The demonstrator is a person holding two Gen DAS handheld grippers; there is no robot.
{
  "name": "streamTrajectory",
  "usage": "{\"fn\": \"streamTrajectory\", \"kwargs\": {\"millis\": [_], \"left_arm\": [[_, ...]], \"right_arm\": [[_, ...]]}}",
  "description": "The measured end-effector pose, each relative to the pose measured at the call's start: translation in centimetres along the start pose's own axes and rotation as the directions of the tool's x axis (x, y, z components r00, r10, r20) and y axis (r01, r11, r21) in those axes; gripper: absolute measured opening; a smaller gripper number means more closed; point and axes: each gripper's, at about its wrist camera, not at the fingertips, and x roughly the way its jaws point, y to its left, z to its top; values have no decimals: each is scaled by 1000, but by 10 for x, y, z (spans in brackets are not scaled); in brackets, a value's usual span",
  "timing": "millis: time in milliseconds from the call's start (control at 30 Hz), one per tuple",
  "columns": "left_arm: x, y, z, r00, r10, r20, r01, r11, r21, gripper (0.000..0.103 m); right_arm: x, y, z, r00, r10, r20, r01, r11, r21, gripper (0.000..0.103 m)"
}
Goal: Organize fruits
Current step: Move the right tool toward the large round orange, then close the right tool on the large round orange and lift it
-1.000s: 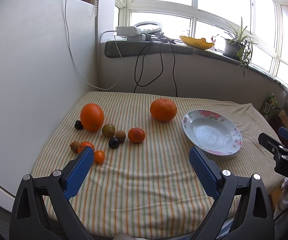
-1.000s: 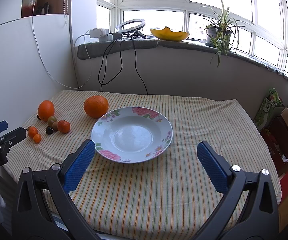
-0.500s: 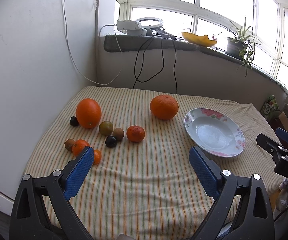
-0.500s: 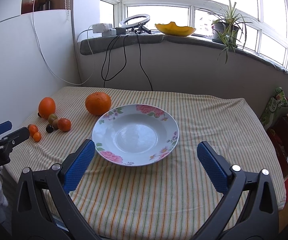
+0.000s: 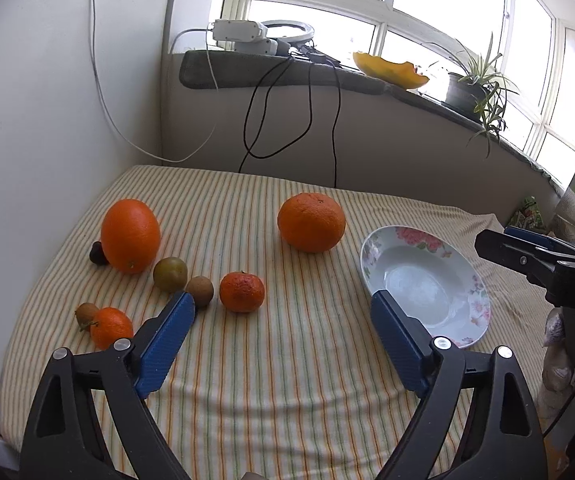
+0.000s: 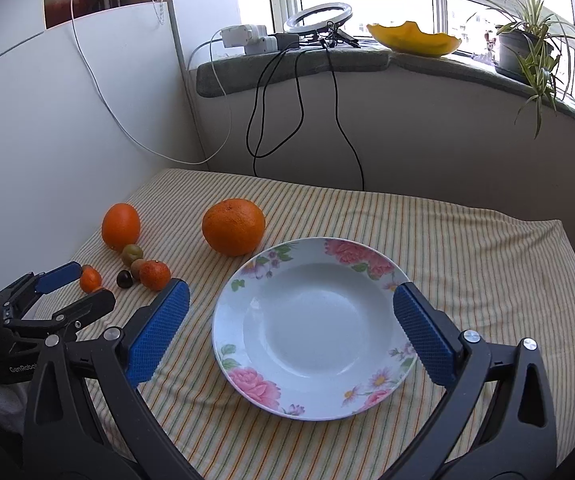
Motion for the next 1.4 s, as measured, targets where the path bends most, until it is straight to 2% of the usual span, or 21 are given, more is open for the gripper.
{"fn": "streamTrajectory", "kwargs": {"millis": [200,267,433,633,867,1000,1267,1400], "left_arm": [[29,6,11,996,-84,-43,81,995,-66,82],[39,8,16,993,-108,-54,103,991,-87,77],[64,11,27,984,-156,-85,144,980,-137,77],[89,10,37,977,-186,-106,167,972,-166,77],[109,14,41,967,-223,-126,191,956,-221,77],[117,11,44,963,-232,-136,199,955,-220,76],[133,12,46,954,-259,-153,215,942,-256,76],[138,11,47,952,-261,-161,214,941,-261,66]], "right_arm": [[42,-3,31,992,97,-81,-95,995,18,103],[58,-3,38,983,141,-113,-138,990,37,100],[97,0,56,948,249,-199,-236,968,86,93],[138,2,69,901,338,-271,-303,939,164,87],[172,7,72,882,334,-334,-292,941,171,81],[185,11,74,878,314,-360,-274,948,160,81],[205,7,71,854,351,-385,-296,935,196,81],[208,11,68,843,366,-393,-313,930,194,73]]}}
